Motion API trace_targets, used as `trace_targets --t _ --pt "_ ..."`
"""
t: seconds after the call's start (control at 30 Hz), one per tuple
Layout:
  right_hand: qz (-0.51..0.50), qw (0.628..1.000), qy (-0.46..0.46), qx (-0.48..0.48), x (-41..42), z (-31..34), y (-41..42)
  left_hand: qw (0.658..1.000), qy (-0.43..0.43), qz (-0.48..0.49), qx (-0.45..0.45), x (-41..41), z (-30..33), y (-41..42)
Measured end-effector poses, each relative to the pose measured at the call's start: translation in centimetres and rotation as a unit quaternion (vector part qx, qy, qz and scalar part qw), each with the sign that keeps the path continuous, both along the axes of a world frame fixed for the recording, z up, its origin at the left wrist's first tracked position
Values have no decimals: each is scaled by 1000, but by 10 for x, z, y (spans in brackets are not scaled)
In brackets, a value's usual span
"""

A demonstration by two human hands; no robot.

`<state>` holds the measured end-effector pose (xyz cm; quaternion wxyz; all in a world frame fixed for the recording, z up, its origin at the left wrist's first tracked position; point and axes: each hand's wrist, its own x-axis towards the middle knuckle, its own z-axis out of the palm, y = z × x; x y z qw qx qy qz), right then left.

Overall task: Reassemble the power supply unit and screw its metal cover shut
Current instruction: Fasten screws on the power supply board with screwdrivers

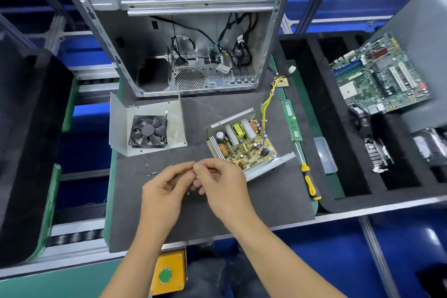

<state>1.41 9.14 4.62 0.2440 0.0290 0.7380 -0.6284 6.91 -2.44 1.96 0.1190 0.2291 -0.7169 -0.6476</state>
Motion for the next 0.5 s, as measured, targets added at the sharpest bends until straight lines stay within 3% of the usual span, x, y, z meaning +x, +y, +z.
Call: trace_targets --t 0.1,0.23,0.37,0.43,0.5 --pt "-16 998 -45 -51 -13 12 8 998 24 50 8 -14 10 14" --pt "-25 997 -42 -58 -32 22 24 997 60 18 -54 -35 14 25" --pt "41 997 54 47 -51 30 48 997 62 -6 -38 -51 12 33" --pt "4 980 144 136 -64 27 73 998 45 -3 31 -58 8 35" --pt "-65 941 219 250 -79 15 112 995 32 3 92 -63 4 36"
